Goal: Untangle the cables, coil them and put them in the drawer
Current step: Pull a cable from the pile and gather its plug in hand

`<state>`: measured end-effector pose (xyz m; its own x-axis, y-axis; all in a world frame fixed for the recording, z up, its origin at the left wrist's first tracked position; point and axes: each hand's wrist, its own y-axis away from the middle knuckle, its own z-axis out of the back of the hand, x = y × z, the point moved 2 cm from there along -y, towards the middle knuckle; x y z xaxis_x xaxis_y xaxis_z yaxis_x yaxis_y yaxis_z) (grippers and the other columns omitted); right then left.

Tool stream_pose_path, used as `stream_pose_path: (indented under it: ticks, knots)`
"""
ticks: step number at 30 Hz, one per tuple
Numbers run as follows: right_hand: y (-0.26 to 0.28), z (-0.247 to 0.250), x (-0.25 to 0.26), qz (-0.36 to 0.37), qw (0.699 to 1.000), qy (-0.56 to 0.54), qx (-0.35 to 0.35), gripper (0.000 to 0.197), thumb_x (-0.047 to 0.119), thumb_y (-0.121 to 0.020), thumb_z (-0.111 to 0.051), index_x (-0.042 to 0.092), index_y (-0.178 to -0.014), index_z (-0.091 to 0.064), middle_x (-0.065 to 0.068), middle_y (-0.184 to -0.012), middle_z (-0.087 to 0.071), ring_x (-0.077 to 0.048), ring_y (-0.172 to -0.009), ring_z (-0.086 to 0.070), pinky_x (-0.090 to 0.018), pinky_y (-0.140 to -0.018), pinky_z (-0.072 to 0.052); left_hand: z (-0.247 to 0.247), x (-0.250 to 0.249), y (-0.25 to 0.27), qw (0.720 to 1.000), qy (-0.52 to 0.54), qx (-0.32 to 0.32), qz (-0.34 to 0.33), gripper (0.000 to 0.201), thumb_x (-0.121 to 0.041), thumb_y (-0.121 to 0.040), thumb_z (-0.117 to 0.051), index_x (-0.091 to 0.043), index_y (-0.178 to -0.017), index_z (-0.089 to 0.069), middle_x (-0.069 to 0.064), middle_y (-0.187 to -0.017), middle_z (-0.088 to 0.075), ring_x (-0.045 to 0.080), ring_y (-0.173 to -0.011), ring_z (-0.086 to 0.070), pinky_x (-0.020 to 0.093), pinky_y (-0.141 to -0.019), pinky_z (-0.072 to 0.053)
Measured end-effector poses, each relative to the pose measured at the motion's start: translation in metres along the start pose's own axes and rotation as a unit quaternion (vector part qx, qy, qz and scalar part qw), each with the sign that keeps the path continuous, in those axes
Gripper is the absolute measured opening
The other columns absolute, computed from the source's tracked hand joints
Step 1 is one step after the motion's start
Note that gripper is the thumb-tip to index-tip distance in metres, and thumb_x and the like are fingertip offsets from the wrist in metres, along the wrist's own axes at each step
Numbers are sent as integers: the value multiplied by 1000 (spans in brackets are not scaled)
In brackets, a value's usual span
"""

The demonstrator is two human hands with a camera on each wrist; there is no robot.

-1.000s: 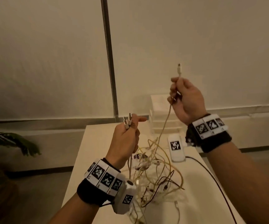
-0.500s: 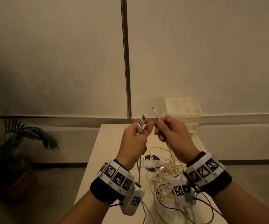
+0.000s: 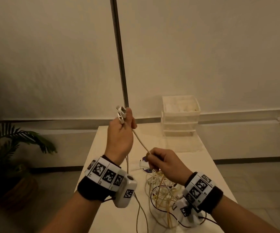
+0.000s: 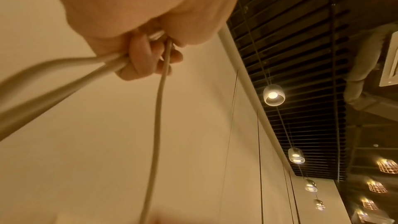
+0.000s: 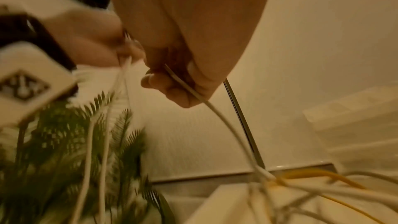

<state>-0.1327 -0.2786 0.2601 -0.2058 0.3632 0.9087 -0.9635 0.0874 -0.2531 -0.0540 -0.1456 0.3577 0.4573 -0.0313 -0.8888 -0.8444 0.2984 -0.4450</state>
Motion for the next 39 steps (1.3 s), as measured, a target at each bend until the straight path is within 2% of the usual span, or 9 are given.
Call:
stream_pose_path:
  ticks: [5, 9, 13, 20, 23, 29, 32, 36, 39]
  knots:
    - [11, -1, -72, -59, 992, 95, 65, 28, 21, -99, -49, 28, -72, -54, 8, -64, -55, -3, -58, -51, -22, -62, -43, 25, -35, -10, 988, 138, -54, -46, 55, -44, -103, -31, -24, -54, -44, 1, -54, -39, 18, -50, -40, 35, -52, -43]
    - [7, 0, -103, -74, 986, 140, 59, 33, 19, -99, -46, 33, -69, -49, 9, -60, -52, -1, -57, -49, -22, -63, -41, 40, -58, -2, 984, 132, -69, -96, 51, -54, -94, -31, -26, -52, -35, -8, -47, -32, 12, -39, -25, 23, -43, -24]
    - [-2, 7, -118, -141, 983, 109, 51, 35, 16, -101, -41, 21, -68, -48, 6, -60, -50, -7, -53, -45, -34, -64, -43, 33, -67, 7, 992, 73, 19, -103, 52, -54, -96, -35, -24, -55, -44, -7, -47, -33, 13, -37, -26, 26, -37, -20]
    - [-31, 28, -54, -52, 997, 63, -4, 40, 32, -99, -45, 0, -76, -49, 8, -59, -47, -7, -52, -43, -28, -57, -39, -15, 17, 30, 950, -226, 216, 14, 19, -39, -91, -63, -36, -72, -61, -17, -60, -57, 0, -56, -49, 21, -56, -35]
    - [-44, 45, -25, -25, 992, 121, 2, 26, 26, -96, -52, 4, -83, -53, -5, -72, -57, -18, -67, -50, -33, -65, -39, -23, 28, 27, 949, -236, 199, 62, 20, -46, -90, -63, -27, -95, -66, -10, -81, -68, 4, -69, -60, 16, -55, -38]
    - [-51, 64, 45, 64, 966, 245, 48, 17, 33, -90, -39, 33, -75, -45, 12, -73, -55, -1, -67, -51, -18, -64, -39, -39, 12, 16, 976, -143, 140, 80, 44, -55, -89, -57, -17, -72, -70, -1, -55, -59, 15, -51, -43, 32, -53, -33]
    - [-50, 67, 45, 69, 963, 254, 57, 19, 29, -98, -39, 19, -92, -55, 1, -87, -63, -17, -80, -59, -36, -73, -50, -42, -1, 15, 985, -41, 116, 117, 53, -66, -86, -48, -27, -53, -63, -11, -37, -39, 5, -38, -33, 28, -45, -25]
    - [-45, 66, 47, 77, 962, 255, 67, 17, 8, -94, -43, 16, -88, -56, 5, -87, -61, -10, -80, -56, -31, -72, -46, -43, -2, 9, 987, -70, 138, 47, 43, -49, -90, -61, -21, -57, -65, -11, -46, -45, 8, -46, -36, 29, -53, -32]
    - [-43, 72, 53, 49, 980, 189, 28, 15, 22, -88, -45, 10, -89, -55, -4, -85, -62, -22, -80, -57, -39, -73, -46, -43, -2, 11, 986, -94, 139, 13, 35, -37, -90, -65, -24, -58, -59, -12, -44, -43, 5, -45, -35, 23, -49, -29]
